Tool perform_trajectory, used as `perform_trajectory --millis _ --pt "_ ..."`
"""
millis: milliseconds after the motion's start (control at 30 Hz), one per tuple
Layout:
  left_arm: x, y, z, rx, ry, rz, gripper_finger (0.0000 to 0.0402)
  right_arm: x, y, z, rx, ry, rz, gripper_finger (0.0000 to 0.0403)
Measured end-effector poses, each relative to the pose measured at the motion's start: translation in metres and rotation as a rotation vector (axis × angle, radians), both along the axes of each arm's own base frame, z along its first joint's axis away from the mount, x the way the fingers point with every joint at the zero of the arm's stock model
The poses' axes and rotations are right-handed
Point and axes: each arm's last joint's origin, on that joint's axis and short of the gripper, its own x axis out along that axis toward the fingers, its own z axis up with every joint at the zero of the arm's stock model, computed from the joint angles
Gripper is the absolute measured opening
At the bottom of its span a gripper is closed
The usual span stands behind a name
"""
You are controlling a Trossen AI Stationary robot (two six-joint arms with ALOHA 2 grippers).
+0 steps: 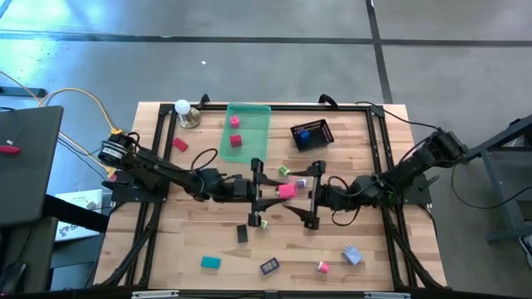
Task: Pick & Place Office items
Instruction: Put the pink charger adapter into the green bin
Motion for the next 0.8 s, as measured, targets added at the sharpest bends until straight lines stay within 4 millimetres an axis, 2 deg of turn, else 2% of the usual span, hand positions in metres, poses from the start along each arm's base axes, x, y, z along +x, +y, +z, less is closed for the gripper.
perform_trajectory --millis 133,233,333,433,567,733,800 --pt "-0.017 -0.002 0.015 -0.019 0.133 0.039 0.0145 -0.011 0.015 -0.001 -0.05 0.066 -0.199 0.0379" --pt "-0.033 0.004 0.033 -0.065 0.302 0.107 0.0145 -0.019 0.023 -0.003 -0.04 0.125 -0.309 0.0369" --pt "-0.044 0.017 0.054 -0.085 0.463 0.219 0.0145 -0.024 0.03 -0.007 -0.038 0.19 -0.383 0.0365" --pt "-0.046 0.035 0.069 -0.103 0.597 0.328 0.0145 -0.026 0.032 -0.011 -0.016 0.24 -0.441 0.0364" --pt "-0.043 0.071 0.079 -0.164 0.769 0.452 0.0145 -0.024 0.032 -0.019 0.004 0.288 -0.466 0.0364" --pt "-0.038 0.134 0.077 -0.312 0.967 0.506 0.0145 -0.021 0.03 -0.027 0.023 0.324 -0.457 0.0364" --pt "-0.035 0.162 0.074 -0.391 0.997 0.516 0.0145 -0.02 0.029 -0.029 0.023 0.337 -0.463 0.0364"
